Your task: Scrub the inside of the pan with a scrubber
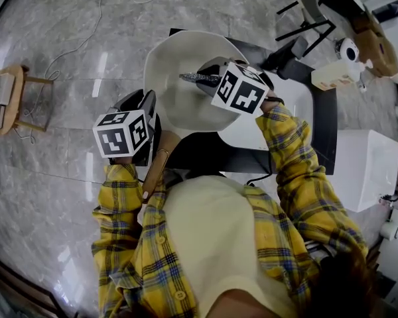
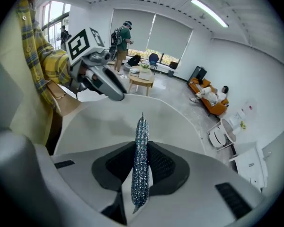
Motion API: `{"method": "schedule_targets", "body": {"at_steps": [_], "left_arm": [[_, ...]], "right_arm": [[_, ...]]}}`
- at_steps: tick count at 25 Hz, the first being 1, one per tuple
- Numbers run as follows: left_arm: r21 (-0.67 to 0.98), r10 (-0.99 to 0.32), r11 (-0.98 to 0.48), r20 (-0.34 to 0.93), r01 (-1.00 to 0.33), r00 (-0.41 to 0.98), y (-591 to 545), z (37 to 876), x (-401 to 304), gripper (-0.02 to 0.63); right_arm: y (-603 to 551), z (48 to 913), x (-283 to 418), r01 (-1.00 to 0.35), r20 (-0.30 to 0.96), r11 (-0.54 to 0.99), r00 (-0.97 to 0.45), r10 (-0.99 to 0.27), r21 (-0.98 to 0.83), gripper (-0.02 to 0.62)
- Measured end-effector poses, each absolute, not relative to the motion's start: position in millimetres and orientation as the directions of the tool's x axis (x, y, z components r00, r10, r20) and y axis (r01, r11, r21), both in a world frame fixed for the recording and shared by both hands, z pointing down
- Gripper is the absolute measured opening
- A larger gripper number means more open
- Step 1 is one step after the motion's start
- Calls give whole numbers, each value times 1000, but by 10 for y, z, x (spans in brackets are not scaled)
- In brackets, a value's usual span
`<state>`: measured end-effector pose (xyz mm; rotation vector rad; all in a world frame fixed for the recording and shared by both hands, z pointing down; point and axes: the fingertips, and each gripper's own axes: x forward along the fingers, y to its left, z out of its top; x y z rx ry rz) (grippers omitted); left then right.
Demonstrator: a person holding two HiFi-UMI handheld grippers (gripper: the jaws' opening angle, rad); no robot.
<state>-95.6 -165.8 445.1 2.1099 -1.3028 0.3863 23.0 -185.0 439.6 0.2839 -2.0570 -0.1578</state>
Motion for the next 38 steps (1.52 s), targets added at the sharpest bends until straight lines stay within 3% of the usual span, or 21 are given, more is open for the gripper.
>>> {"method": "schedule_targets", "body": {"at_steps": [8,16,27,38], "left_arm": [[354,-698,-318,541,-880,470,-1663,4448,-938,110],[356,-700,-315,539,-880,469,-1659,4449,-952,109],[357,-702,-309,539,-881,465,-1662,4453,-951,109],[357,-704,-308,537,-882,464,-1668,4454,-948,109]], "right_arm": [[-2364,4488,504,-312,833,905,-384,-399,290,80],[-2512,4532,540,-371,811,857,-333,-481,357,80],[-2487,4714,557,-473,840,821,-259,-477,320,80],[-2322,4751,495,-521,839,806,-275,-469,281,80]]}}
